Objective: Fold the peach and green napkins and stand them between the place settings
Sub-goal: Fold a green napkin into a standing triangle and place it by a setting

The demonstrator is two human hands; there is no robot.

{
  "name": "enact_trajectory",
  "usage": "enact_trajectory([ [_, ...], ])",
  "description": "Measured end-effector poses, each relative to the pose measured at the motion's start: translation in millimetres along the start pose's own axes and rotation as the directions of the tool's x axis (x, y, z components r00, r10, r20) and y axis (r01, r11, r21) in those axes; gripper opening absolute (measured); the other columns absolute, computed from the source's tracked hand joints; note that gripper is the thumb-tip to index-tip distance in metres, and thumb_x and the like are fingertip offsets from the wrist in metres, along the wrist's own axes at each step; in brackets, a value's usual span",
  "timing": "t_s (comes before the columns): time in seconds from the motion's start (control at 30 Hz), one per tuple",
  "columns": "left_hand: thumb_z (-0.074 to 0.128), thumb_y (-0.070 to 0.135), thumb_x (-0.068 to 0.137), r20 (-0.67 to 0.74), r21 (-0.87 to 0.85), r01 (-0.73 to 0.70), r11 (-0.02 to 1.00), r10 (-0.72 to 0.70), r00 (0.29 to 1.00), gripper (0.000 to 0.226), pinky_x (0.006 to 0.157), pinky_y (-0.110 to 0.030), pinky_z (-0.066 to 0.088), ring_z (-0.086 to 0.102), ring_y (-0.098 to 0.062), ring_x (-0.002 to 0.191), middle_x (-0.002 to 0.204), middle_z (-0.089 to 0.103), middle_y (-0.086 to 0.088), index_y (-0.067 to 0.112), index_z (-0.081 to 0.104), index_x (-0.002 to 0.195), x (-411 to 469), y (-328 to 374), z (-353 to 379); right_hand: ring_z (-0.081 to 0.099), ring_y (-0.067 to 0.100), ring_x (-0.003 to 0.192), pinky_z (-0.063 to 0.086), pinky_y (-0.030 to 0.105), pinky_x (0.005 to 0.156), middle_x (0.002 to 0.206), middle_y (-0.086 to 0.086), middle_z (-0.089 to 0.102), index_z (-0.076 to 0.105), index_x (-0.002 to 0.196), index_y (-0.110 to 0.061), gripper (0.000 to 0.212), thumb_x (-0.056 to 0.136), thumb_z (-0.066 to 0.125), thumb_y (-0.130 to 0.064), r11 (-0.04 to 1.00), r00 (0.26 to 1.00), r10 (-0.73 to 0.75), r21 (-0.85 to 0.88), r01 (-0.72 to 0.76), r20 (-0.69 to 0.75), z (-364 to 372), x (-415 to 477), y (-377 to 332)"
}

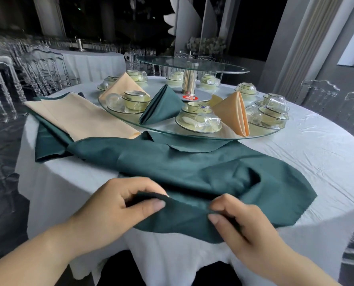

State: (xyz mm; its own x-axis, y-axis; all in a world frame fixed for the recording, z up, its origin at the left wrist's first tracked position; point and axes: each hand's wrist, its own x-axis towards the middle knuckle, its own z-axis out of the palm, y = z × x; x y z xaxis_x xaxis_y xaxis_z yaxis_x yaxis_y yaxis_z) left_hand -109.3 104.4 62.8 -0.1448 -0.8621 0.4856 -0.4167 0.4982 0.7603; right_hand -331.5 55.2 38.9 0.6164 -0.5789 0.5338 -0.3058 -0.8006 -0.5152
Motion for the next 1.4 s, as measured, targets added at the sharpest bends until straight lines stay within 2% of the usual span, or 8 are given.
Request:
enact_trajectory([
  [0.2, 0.07, 0.034, 0.069, -0.065, -0.157, 0.099, 0.983, -0.11, 0.992, 0.014, 0.056, -0.005, 0.042, 0.055, 0.008, 0.055, 0.061, 0.064, 0.018, 0.02, 0.07, 0.067, 41, 14, -3, 0.035, -0.004, 0.051, 0.03, 0.007, 0.051, 0.054, -0.016, 0.041, 0.047, 0.064, -0.017, 0.033, 0.073, 0.065, -0.043, 0.916, 0.977, 0.206, 0.363, -0.172, -0.057, -25, 24, -20],
  [0.3, 0.055, 0.05, 0.085, -0.053, -0.024, 0.172, 0.985, -0.173, 0.984, 0.05, 0.051, -0.011, 0.031, 0.037, 0.001, 0.048, 0.05, 0.043, 0.015, 0.005, 0.051, 0.063, 76, -7, 0, 0.036, 0.004, 0.051, 0.03, 0.012, 0.052, 0.05, -0.01, 0.041, 0.043, 0.063, -0.021, 0.023, 0.081, 0.057, -0.025, 0.943, 0.942, 0.321, 0.116, -0.31, -0.093, -33, 47, 0],
  [0.5, 0.038, 0.032, 0.096, 0.114, 0.256, 0.384, 0.887, -0.423, 0.899, 0.025, 0.09, -0.024, 0.038, 0.055, -0.011, 0.091, 0.095, 0.058, 0.001, 0.02, 0.06, 0.102, 137, -91, 4, 0.053, 0.025, 0.103, 0.036, 0.028, 0.069, 0.104, 0.002, 0.062, 0.055, 0.102, -0.019, 0.017, 0.093, 0.043, -0.028, 0.634, 0.863, 0.484, -0.623, -0.458, -0.142, -32, 75, 76],
  [0.67, 0.061, 0.031, 0.086, 0.256, 0.596, 0.242, 0.766, -0.467, 0.846, 0.045, 0.107, -0.024, 0.023, 0.039, -0.01, 0.128, 0.134, 0.044, 0.01, 0.025, 0.05, 0.129, 146, -127, 12, 0.045, 0.021, 0.109, 0.037, 0.028, 0.085, 0.114, 0.0, 0.054, 0.056, 0.11, -0.016, 0.022, 0.093, 0.045, -0.025, 0.658, 0.852, 0.524, -0.635, -0.405, -0.001, -23, 67, 114],
  [0.77, 0.065, 0.035, 0.082, 0.236, 0.62, 0.184, 0.763, -0.404, 0.884, 0.036, 0.103, -0.023, 0.024, 0.044, -0.006, 0.118, 0.118, 0.05, 0.014, 0.027, 0.06, 0.117, 153, -132, 13, 0.046, 0.018, 0.106, 0.03, 0.023, 0.074, 0.101, -0.005, 0.052, 0.045, 0.095, -0.025, 0.004, 0.092, 0.047, -0.023, 0.707, 0.874, 0.483, -0.569, -0.419, -0.044, -24, 63, 119],
  [1.13, 0.058, 0.036, 0.086, 0.099, 0.745, 0.165, 0.646, -0.351, 0.931, 0.014, 0.067, -0.023, 0.033, 0.047, -0.01, 0.074, 0.068, 0.046, 0.018, 0.03, 0.057, 0.073, 198, -93, -3, 0.041, 0.004, 0.07, 0.034, 0.012, 0.065, 0.071, -0.015, 0.042, 0.032, 0.07, -0.029, 0.035, 0.085, 0.051, -0.003, 0.823, 0.877, 0.449, -0.303, -0.48, -0.169, -36, 66, 115],
  [1.27, 0.049, 0.023, 0.093, 0.069, 0.425, 0.377, 0.823, -0.445, 0.893, 0.023, 0.043, -0.017, 0.04, 0.052, -0.007, 0.034, 0.041, 0.05, 0.006, 0.018, 0.054, 0.071, 250, -80, -7, 0.044, -0.002, 0.067, 0.034, 0.004, 0.065, 0.08, -0.016, 0.044, 0.037, 0.09, -0.031, 0.029, 0.088, 0.047, -0.003, 0.814, 0.815, 0.553, -0.096, -0.573, -0.173, -37, 75, 118],
  [1.4, 0.041, 0.021, 0.098, 0.003, 0.205, 0.453, 0.868, -0.463, 0.886, 0.025, 0.037, -0.012, 0.04, 0.055, -0.006, 0.034, 0.059, 0.058, -0.003, 0.017, 0.047, 0.073, 299, -82, 6, 0.048, -0.001, 0.072, 0.037, 0.011, 0.068, 0.074, -0.011, 0.05, 0.046, 0.078, -0.037, 0.033, 0.086, 0.054, -0.006, 0.815, 0.801, 0.562, -0.028, -0.579, -0.206, -40, 92, 131],
])
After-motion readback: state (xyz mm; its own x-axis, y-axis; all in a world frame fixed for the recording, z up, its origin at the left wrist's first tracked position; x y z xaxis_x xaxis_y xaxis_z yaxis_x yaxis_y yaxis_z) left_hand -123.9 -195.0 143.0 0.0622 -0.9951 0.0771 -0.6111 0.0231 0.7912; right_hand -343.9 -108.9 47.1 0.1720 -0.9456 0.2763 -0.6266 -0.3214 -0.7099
